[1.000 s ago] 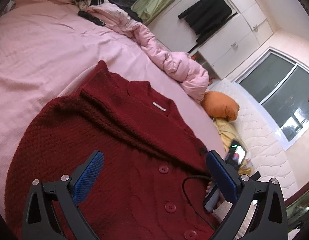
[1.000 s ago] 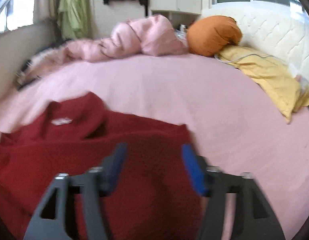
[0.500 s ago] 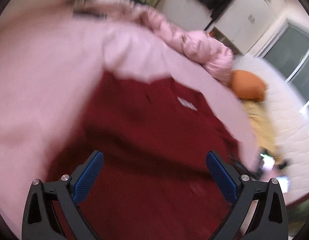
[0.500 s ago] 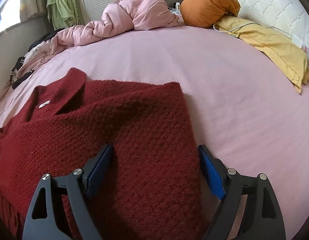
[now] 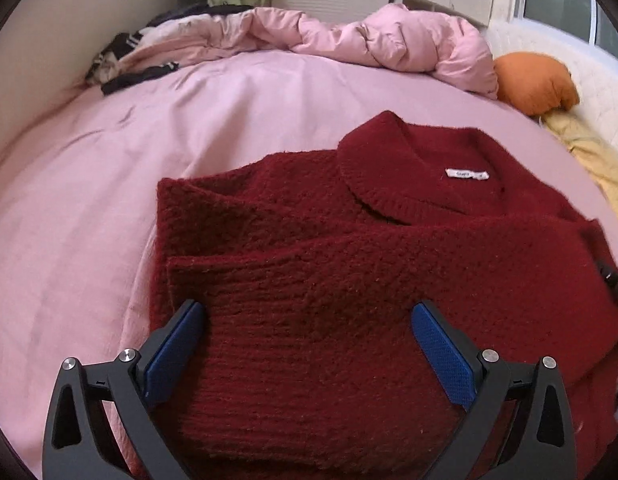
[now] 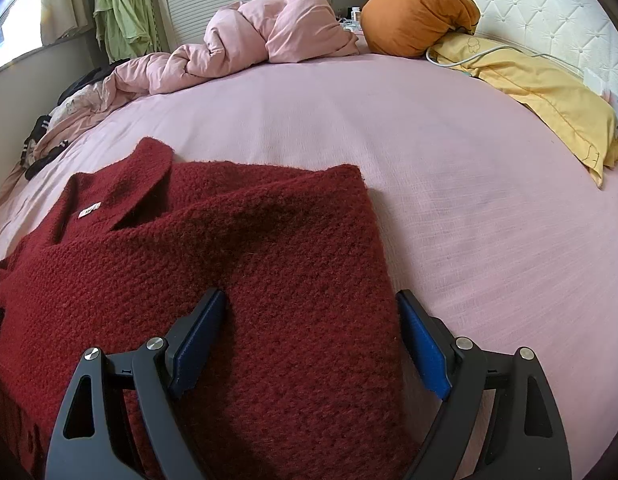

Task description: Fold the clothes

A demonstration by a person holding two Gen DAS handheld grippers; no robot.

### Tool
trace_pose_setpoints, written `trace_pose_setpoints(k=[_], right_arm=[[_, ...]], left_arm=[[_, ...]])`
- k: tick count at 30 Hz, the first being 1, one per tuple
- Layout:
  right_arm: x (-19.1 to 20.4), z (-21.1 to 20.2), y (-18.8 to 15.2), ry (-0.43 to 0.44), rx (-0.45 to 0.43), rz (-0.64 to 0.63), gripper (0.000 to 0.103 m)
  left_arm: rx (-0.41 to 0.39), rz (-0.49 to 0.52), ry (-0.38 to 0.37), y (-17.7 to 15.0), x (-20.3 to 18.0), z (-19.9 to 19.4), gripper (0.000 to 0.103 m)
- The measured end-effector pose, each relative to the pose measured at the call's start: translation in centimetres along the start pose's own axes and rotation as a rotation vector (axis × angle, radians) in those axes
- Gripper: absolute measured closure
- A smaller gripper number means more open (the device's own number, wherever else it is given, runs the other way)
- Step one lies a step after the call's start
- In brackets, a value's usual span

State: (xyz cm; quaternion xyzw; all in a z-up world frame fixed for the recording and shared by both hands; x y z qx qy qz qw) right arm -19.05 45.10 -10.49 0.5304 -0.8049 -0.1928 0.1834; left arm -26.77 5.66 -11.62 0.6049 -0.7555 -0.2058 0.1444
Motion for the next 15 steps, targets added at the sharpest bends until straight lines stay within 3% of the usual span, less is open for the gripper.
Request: trace_pose_setpoints(k=[8, 9, 12, 13, 15], right_arm=[[0.0, -0.5, 0.6, 0.023, 0.028, 0.011, 0.018], [-0.1, -1.6, 1.0, 0.028, -0.003, 0.022, 0.018], [0.5, -6.6, 1.7, 0.045, -0.211, 0.031, 0.017], [1.6, -7.5, 1.7, 0.067, -0.237, -0.007, 0.017], [3.9, -6.4, 1.2, 0.102, -0.165, -0.124, 0.017]], left_arm=[[-0.048, -0.005, -0.008, -0.1, 0.4, 0.1, 0.0], [-0.053, -0.006, -0.008, -0.1, 0.4, 0.1, 0.0], [-0.059, -0.008, -0.012, -0.2, 0.4, 0.1, 0.0], [-0.06, -0.009, -0.014, -0.2, 0.4, 0.0, 0.0], [-0.06, -0.009, -0.014, -0.2, 0.4, 0.0, 0.0]])
Point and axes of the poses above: each gripper's, at about its wrist camera, not at the fingertips, and z roughly the way its jaws point, x to its left, y to its top, the point moved 6 cm from there along z, roughly the way its jaws point, and after that the axes turned 11 degrees about x, right-handed, at the moved point
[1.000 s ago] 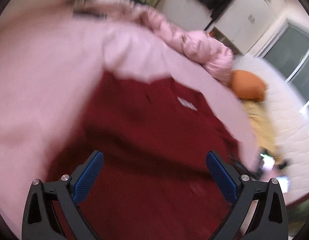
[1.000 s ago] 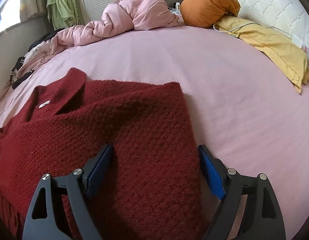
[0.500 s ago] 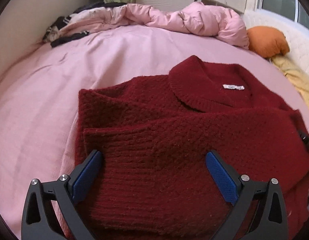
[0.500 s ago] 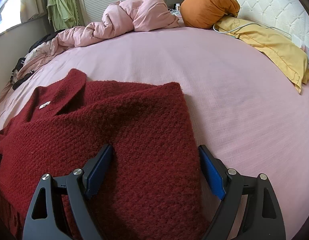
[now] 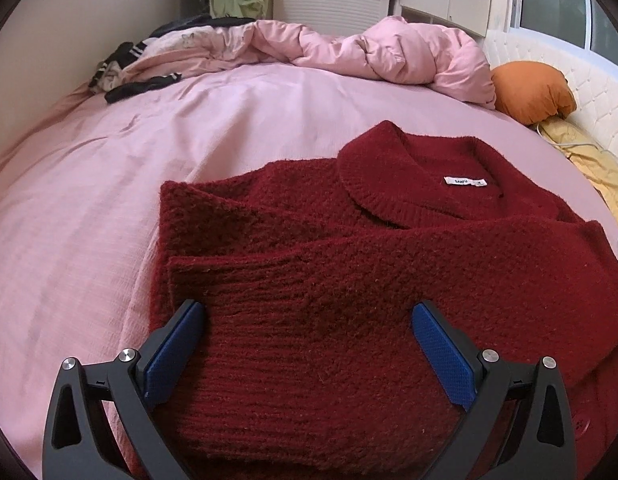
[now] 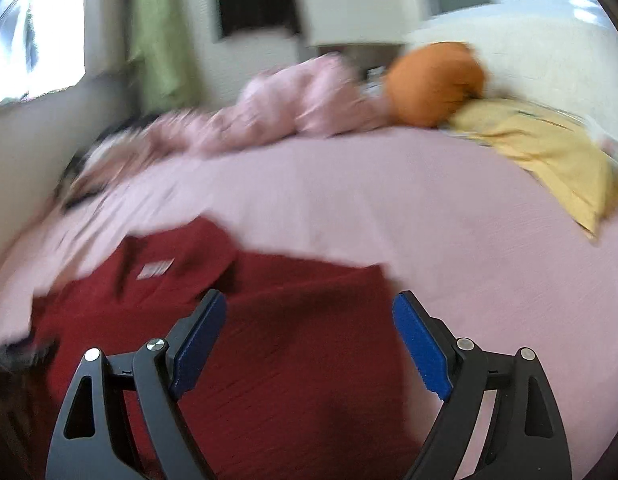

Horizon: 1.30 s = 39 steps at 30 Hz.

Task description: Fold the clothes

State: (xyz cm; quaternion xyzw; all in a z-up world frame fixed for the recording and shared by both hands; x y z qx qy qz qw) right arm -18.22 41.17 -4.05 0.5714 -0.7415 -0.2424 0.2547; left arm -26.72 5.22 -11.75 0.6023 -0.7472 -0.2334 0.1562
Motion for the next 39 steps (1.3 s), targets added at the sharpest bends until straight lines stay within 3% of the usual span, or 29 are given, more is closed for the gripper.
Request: trace_pose_setpoints(k=[3, 5, 11, 15, 19, 24, 30, 34, 37, 39], right_arm=[[3.2, 4.2, -3.0, 0.019, 0.194, -0.208, 0.013], [3.9, 4.9, -3.8, -0.045, 0.179, -0.261, 0.01], [3.7, 4.8, -3.8, -0.039, 0.173, -0.24, 0.007], [3.5, 4.7, -4.0, -0.044, 0.163, -0.242, 0.007], [3.3, 4.9, -3.8, -0.041, 0.163, -0.241, 0.006], [3.3, 4.9, -3.7, -0.041, 0.168, -0.24, 0.006], [3.2, 4.7, -3.0, -0.022, 0.202, -0.229, 0.006], [2.5, 1.9, 0.9, -0.011, 0.044, -0.127, 0.006], [1.6, 4.6, 2.2, 0.008, 0.144, -0.06, 0.006], [1.1, 7.2, 1.2, 0.013, 0.228, -0.033, 0.005]], left_arm=[[-0.001, -0.001, -0.001, 0.0, 0.0, 0.0, 0.0], [0.002, 0.0, 0.001, 0.0, 0.0, 0.0, 0.0], [0.071, 0.024, 0.026, 1.1, -0.3, -1.2, 0.0], [-0.056, 0.019, -0.062, 0.7, -0.5, -5.8, 0.0], [0.092, 0.023, -0.034, -2.4, 0.5, -1.8, 0.0], [0.056, 0.046, 0.01, -2.2, -0.1, -1.6, 0.0], [0.031, 0.029, -0.023, -2.3, 0.4, -1.7, 0.0], [0.028, 0.029, -0.023, -2.3, 0.6, -1.7, 0.0], [0.029, 0.03, -0.021, -2.3, 0.5, -1.7, 0.0], [0.028, 0.03, -0.023, -2.3, 0.5, -1.7, 0.0]])
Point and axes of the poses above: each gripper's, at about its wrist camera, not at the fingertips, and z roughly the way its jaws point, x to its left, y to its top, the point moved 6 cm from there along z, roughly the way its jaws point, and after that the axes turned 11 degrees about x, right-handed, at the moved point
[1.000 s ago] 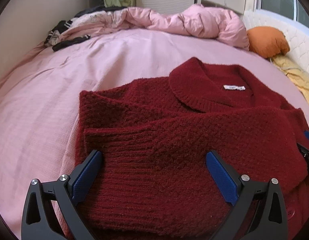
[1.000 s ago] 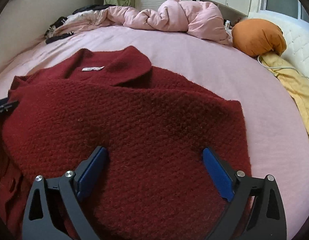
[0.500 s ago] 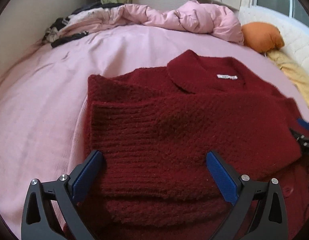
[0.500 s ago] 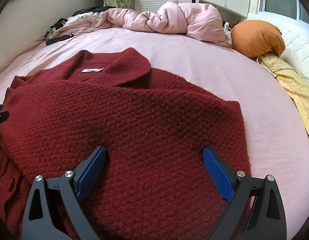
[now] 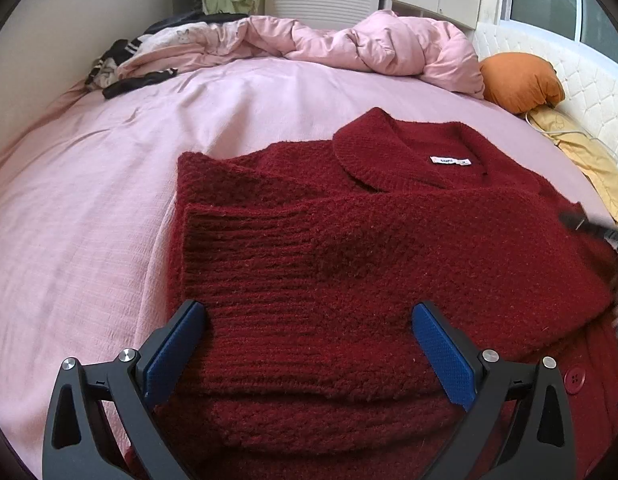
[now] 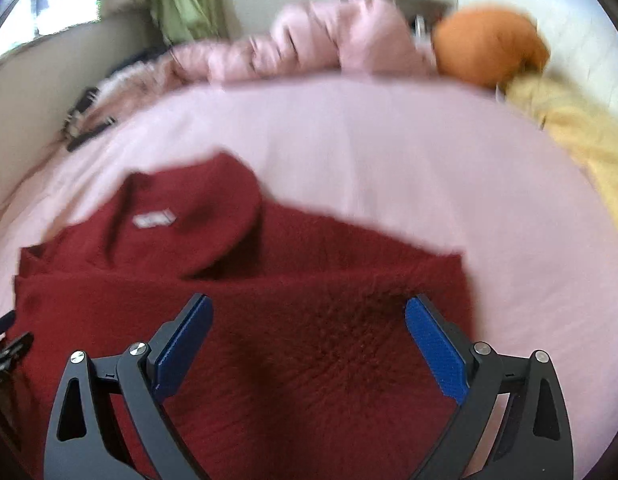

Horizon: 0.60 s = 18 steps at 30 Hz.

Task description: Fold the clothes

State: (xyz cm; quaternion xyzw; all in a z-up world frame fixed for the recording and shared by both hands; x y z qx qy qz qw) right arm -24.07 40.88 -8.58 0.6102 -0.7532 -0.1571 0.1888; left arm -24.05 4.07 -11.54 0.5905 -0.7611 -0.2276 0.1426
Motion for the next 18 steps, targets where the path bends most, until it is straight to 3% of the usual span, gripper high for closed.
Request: trace_pose_setpoints(k=[1, 3, 7, 11, 12, 16, 18], right_arm=[[-0.1, 1.7, -0.8, -0.013, 0.015, -0.012, 0.001], [0.3, 1.2, -1.2, -0.034, -0.044, -0.032, 0.001], [0.2, 1.2, -1.4, -0.025, -0.056, -0.026, 0.001], [0.0, 1.3, -1.3, -0.022, -0.067, -0.027, 0.001], [0.0, 1.3, -1.4, -0.022, -0.07, -0.026, 0.001], [-0.1, 1.3, -1.4, -0.021, -0.07, -0.026, 0.001], [0.0, 1.4, -1.5, -0.022, -0.07, -0.026, 0.001]], left_arm=[[-0.001, 0.0, -0.001, 0.0, 0.0, 0.0, 0.0], [0.002, 0.001, 0.004, 0.0, -0.1, -0.1, 0.0], [0.018, 0.013, -0.003, 1.0, -0.5, -1.2, 0.0], [-0.124, -0.002, -0.147, 4.6, -1.8, -5.5, 0.0], [-0.118, 0.017, -0.163, 5.7, -2.3, -5.4, 0.0], [-0.028, 0.056, -0.103, 7.6, -1.9, -1.4, 0.0], [0.113, -0.003, -0.104, 6.3, -0.2, 3.6, 0.0]])
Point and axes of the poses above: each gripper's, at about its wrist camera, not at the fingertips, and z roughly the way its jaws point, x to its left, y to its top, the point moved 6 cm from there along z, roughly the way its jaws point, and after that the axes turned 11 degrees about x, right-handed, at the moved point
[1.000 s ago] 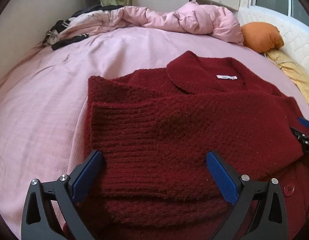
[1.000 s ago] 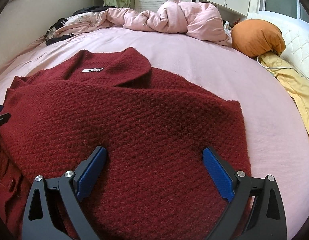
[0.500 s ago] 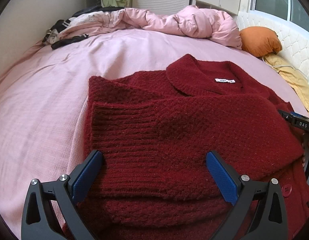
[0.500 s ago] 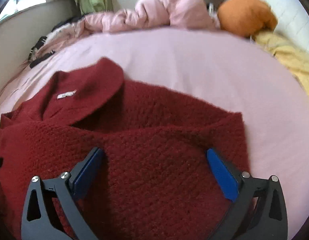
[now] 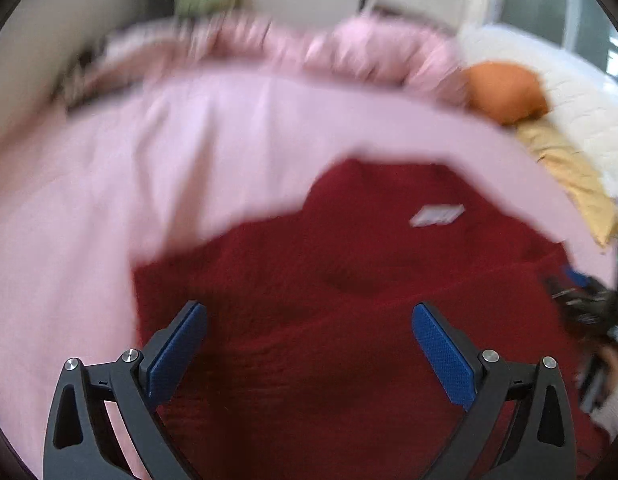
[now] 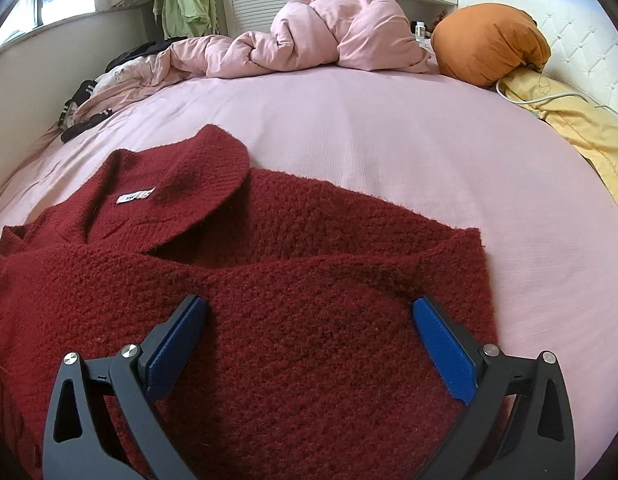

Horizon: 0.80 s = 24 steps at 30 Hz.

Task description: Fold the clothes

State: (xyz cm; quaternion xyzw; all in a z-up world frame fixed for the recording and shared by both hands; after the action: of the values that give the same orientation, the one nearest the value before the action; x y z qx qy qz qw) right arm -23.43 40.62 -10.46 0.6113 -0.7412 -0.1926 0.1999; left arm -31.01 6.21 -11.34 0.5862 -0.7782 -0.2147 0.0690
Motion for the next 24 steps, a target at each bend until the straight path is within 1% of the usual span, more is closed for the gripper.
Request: trace_pose_setpoints(k=[1, 2, 3, 5, 6, 9, 11, 12, 14, 16, 17, 18, 19, 20, 21, 22, 23, 24], right_arm=[[0.0, 0.0, 0.0, 0.0, 0.0, 0.0, 0.001], [0.0, 0.0, 0.0, 0.0, -0.001, 0.0, 0.001], [0.0, 0.0, -0.1, 0.001, -0.002, 0.0, 0.001], [0.1, 0.0, 0.1, 0.001, -0.002, 0.0, 0.001], [0.1, 0.0, 0.1, 0.001, -0.002, 0.0, 0.001], [0.1, 0.0, 0.2, 0.0, 0.0, -0.001, 0.001], [0.1, -0.1, 0.3, -0.007, 0.013, -0.003, 0.001], [0.2, -0.3, 0.5, -0.007, 0.02, -0.006, 0.001], [0.4, -1.8, 0.6, 0.007, 0.017, -0.009, 0.001], [1.0, -4.3, -0.2, 0.042, -0.027, 0.0, 0.001], [1.4, -5.1, -0.7, 0.055, -0.034, 0.003, 0.001], [1.7, -5.7, -1.3, 0.064, -0.032, 0.004, 0.001], [2.2, -5.9, -2.3, 0.063, -0.016, -0.004, 0.001], [2.5, -5.5, -3.1, 0.047, 0.007, -0.017, 0.001], [2.7, -4.3, -3.9, 0.01, 0.052, -0.042, 0.001], [2.7, -3.4, -4.2, -0.008, 0.078, -0.056, 0.001], [2.7, -3.2, -4.1, -0.006, 0.074, -0.056, 0.0], [2.7, -3.2, -3.9, -0.013, 0.067, -0.057, 0.0]], left_arm=[[0.012, -0.007, -0.006, -0.4, 0.6, 1.3, 0.0], [-0.063, 0.014, -0.006, -0.6, 0.4, 0.6, 0.0], [-0.082, 0.021, 0.01, -0.7, 0.1, 0.3, 0.0], [-0.07, 0.041, 0.059, -0.8, -0.4, 0.5, 0.0], [-0.072, 0.046, 0.068, -0.8, -0.5, 0.4, 0.0], [-0.031, 0.029, 0.047, -0.4, -0.3, 0.2, 0.0], [-0.015, 0.009, 0.045, -0.4, -0.3, -1.1, 0.0], [-0.033, 0.0, 0.037, -0.7, -0.6, -2.2, 0.0], [-0.08, -0.004, -0.013, -1.4, -1.4, -4.9, 0.0], [-0.104, -0.002, -0.058, -2.8, -2.1, -6.8, 0.0], [-0.105, 0.002, -0.065, -3.4, -2.3, -7.0, 0.0], [-0.097, 0.012, -0.06, -4.1, -2.4, -6.6, 0.0], [-0.078, 0.022, -0.034, -4.8, -2.2, -5.7, 0.0], [-0.039, 0.028, 0.011, -5.8, -1.8, -4.2, 0.0], [-0.005, 0.041, 0.04, -6.9, -1.3, -2.6, 0.0], [-0.024, 0.057, 0.048, -7.1, -1.4, -2.1, 0.0], [-0.048, 0.065, 0.056, -7.0, -1.6, -2.4, 0.0], [-0.038, 0.068, 0.069, -6.8, -1.7, -2.3, 0.0]])
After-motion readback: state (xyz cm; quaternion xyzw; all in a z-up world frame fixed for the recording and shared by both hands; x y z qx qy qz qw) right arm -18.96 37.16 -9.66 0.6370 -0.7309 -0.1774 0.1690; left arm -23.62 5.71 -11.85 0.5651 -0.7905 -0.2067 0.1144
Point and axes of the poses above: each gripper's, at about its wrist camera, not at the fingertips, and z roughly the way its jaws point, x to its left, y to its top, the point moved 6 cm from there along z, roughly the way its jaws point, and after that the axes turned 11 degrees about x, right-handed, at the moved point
